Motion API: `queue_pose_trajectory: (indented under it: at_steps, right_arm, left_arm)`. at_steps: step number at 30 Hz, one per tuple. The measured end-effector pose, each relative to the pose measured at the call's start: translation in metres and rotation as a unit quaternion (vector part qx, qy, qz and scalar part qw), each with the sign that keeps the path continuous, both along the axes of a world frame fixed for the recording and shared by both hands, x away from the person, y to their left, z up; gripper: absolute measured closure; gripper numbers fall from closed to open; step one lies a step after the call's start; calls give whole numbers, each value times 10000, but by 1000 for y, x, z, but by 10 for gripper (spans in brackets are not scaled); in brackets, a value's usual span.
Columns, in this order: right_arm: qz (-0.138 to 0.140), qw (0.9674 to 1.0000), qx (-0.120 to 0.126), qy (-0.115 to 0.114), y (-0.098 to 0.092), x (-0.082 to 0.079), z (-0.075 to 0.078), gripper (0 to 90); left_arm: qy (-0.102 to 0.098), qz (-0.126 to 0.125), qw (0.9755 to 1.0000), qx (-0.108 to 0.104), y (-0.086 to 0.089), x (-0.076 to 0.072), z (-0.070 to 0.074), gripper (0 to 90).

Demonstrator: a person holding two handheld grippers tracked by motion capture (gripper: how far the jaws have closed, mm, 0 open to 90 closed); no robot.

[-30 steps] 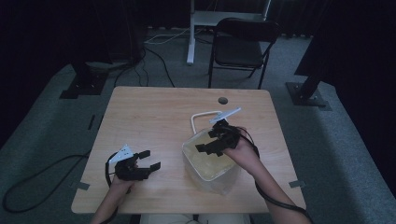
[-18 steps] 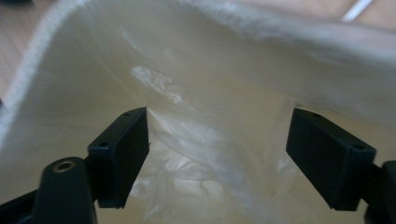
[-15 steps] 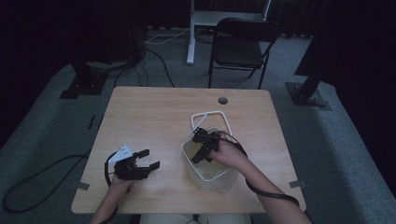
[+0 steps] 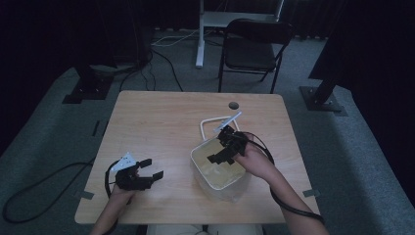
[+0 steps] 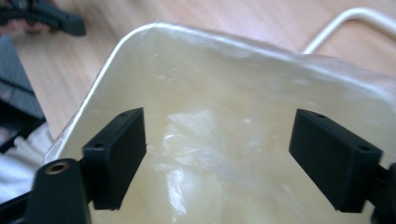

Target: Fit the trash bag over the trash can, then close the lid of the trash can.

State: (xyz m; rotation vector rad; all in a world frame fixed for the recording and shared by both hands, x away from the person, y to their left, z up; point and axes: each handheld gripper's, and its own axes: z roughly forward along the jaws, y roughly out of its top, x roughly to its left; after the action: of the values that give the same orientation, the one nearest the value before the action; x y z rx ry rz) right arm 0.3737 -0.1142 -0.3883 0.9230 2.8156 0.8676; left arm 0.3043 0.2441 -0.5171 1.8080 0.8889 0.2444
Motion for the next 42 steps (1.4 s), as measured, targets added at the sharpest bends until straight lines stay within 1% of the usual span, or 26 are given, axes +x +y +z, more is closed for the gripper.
queue_pose_trajectory:
  at_steps: [3,4,5,7,8,10,13,14,15,17,19,20,23,24,25,26,28,29,30,31,32,33,35,36,37,42]
  right_arm:
    - [-167,9995,255,-51,-15,0,3,181]
    - [-174,9991,387,-48,-20,-1,4,177]
    - [-144,9985,535,-29,-25,-1,4,152]
    - [-131,9962,855,20,-35,-2,4,149]
    - [-127,9951,976,25,-40,-2,4,146]
    - [-166,9938,1096,-39,-45,0,4,146]
    - [-232,9914,1288,-15,-50,6,3,146]
    - [-247,9902,1378,0,-52,9,3,146]
    - [-231,9898,1404,4,-53,10,3,146]
    - [-272,9887,1473,0,-54,12,3,146]
    - [-258,9897,1405,-51,-54,14,3,146]
    - [-260,9895,1420,-80,-54,14,3,146]
    - [-193,9868,1606,-92,-57,17,4,146]
    - [-206,9855,1679,-154,-59,20,5,146]
    - [-243,9843,1737,-192,-61,22,6,146]
    - [-304,9829,1798,-252,-63,25,6,146]
    - [-443,9808,1862,-384,-67,32,6,146]
    - [-520,9797,1890,-430,-69,35,5,146]
    - [-614,9785,1916,-446,-71,40,4,145]
    - [-614,9785,1916,-446,-71,40,4,145]
    - [-724,9773,1935,-478,-75,45,2,145]
    - [-931,9750,1955,-498,-81,54,-2,145]
    - [-1138,9727,1954,-520,-86,62,-8,145]
    - [-1209,9720,1951,-499,-89,66,-11,145]
    - [-1277,9715,1923,-537,-91,69,-14,146]
    - [-1576,9682,1865,-541,-98,82,-32,146]
  left_arm:
    - [40,57,10000,26,6,-2,-3,204]
    - [53,77,9999,39,8,-3,-4,204]
    - [81,107,9999,56,10,-4,-4,204]
    - [187,110,9997,141,13,-5,-7,121]
    - [201,138,9996,175,14,-5,-8,113]
    - [184,227,9993,234,16,-7,-10,113]
    - [161,292,9990,306,17,-8,-11,113]
    - [187,301,9988,335,17,-8,-12,113]
    - [220,292,9987,348,16,-8,-13,113]
    - [208,284,9985,423,15,-9,-14,113]
    - [165,289,9980,539,13,-10,-15,113]
    - [151,284,9978,584,13,-10,-16,113]
    - [169,278,9978,576,13,-10,-17,112]
    - [201,262,9979,561,12,-10,-17,100]
    - [270,217,9978,567,12,-9,-18,59]
    - [308,175,9977,569,12,-9,-18,4]
    - [343,170,9977,567,12,-9,-19,4]
    - [326,201,9976,573,12,-10,-19,4]
    - [304,219,9977,568,12,-10,-20,4]
    - [304,219,9977,568,12,-10,-20,4]
    - [275,223,9981,507,11,-11,-20,4]
    - [258,221,9980,532,11,-11,-20,4]
    - [240,228,9979,555,10,-12,-20,5]
    - [248,230,9980,532,10,-12,-20,5]
    - [237,239,9981,524,9,-12,-20,5]
    - [200,317,9977,564,10,-16,-19,5]
